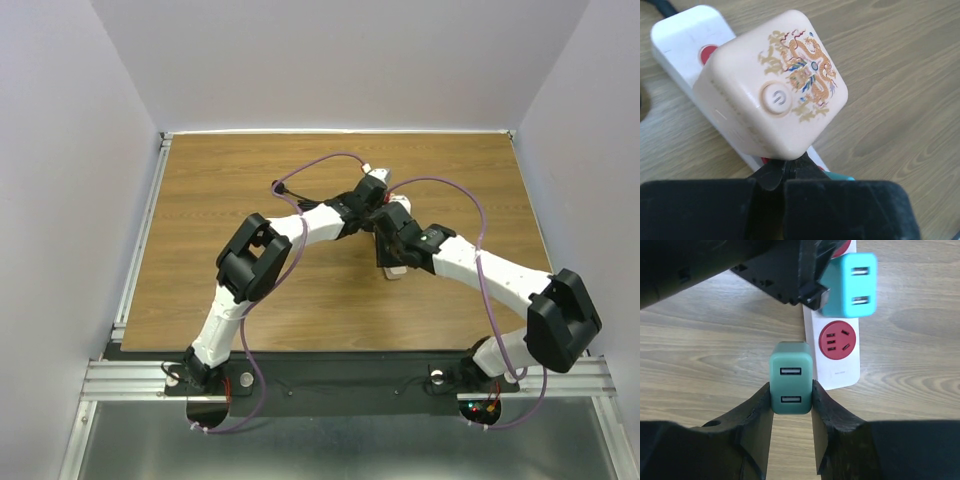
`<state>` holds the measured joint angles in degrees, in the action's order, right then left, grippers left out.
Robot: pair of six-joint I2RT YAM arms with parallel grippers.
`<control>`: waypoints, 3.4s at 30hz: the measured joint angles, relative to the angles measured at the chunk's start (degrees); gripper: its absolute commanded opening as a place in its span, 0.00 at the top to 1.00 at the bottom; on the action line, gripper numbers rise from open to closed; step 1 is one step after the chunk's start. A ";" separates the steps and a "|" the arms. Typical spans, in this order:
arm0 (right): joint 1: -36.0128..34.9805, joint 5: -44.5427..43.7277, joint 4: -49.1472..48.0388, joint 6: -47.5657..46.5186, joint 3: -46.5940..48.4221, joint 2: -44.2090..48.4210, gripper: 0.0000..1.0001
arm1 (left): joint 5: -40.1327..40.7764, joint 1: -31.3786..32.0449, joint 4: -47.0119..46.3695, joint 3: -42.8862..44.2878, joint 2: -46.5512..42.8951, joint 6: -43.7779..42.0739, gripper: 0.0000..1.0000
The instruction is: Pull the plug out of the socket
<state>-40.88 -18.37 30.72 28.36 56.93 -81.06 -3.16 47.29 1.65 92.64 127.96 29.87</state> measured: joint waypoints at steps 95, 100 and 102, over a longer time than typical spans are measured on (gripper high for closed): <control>18.05 24.35 6.12 -3.54 0.28 11.19 0.24 | -0.02 -1.70 21.99 7.91 -15.67 -2.12 1.00; 17.90 23.32 6.14 -3.96 0.28 11.17 0.25 | 0.22 -2.43 24.65 22.80 -7.04 -3.65 1.00; 17.90 22.82 6.12 -3.96 0.28 11.17 0.25 | 0.44 -2.67 26.58 26.47 -3.72 -4.09 1.00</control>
<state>-22.98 4.45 36.84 24.40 57.21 -69.89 -2.72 44.62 28.23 119.11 124.25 25.78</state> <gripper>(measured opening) 0.755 0.015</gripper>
